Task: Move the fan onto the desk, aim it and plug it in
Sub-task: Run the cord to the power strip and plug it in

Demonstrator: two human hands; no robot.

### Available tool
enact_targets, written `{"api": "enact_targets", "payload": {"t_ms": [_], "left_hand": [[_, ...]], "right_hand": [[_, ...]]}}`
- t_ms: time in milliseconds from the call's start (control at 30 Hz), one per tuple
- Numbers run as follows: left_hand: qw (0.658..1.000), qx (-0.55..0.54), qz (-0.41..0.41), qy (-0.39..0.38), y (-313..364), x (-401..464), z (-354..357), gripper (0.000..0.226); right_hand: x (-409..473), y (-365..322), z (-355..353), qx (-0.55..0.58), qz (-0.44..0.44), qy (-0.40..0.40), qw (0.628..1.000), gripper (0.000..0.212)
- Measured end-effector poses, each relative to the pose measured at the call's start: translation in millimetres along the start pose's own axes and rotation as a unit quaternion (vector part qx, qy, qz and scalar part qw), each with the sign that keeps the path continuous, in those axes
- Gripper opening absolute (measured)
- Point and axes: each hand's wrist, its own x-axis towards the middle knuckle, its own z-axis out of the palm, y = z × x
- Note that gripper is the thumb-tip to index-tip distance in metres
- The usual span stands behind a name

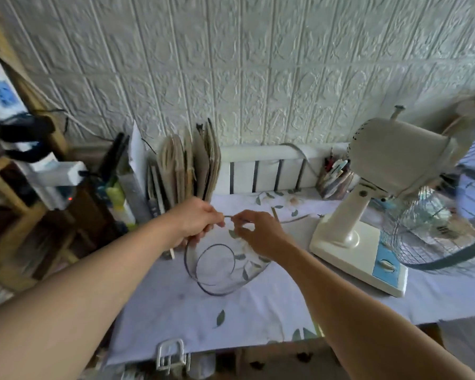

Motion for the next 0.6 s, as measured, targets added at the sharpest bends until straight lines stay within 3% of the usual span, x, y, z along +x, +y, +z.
{"api": "enact_targets", "payload": {"t_ms": [67,200,300,467,533,600], "left_hand": [[1.000,-0.001,0.008,0.026,6.2,-20.5,-12.5,0.024],[0.998,-0.028,0.008,0.064,11.5,-48.6,-38.5,0.026],[0.996,-0.033,0.012,0.087,14.3,-67.1,-56.1,0.027],[0.996,0.006,0.045,0.077,26.2,-86.3,-59.9,0.027],[0.995,0.016,0.056,0.082,30.1,-93.2,-62.7,0.028],[0.995,0.010,0.061,0.079,30.1,-103.1,-71.9,0.027]], "right_hand": [[-8.6,-12.8,-8.9,0.001,-0.012,0.043,0.999,0.024],[-18.1,-14.9,-29.3,-0.084,0.067,0.131,0.986,0.031],[-24.1,-21.7,-41.0,-0.087,0.109,0.104,0.985,0.029],[-31.1,-82.9,-37.1,0.113,-0.038,-0.033,0.992,0.012],[-33.0,-103.2,-37.2,0.148,-0.074,-0.001,0.986,0.022],[-35.1,-108.2,-41.4,0.159,-0.053,0.062,0.984,0.029]]}}
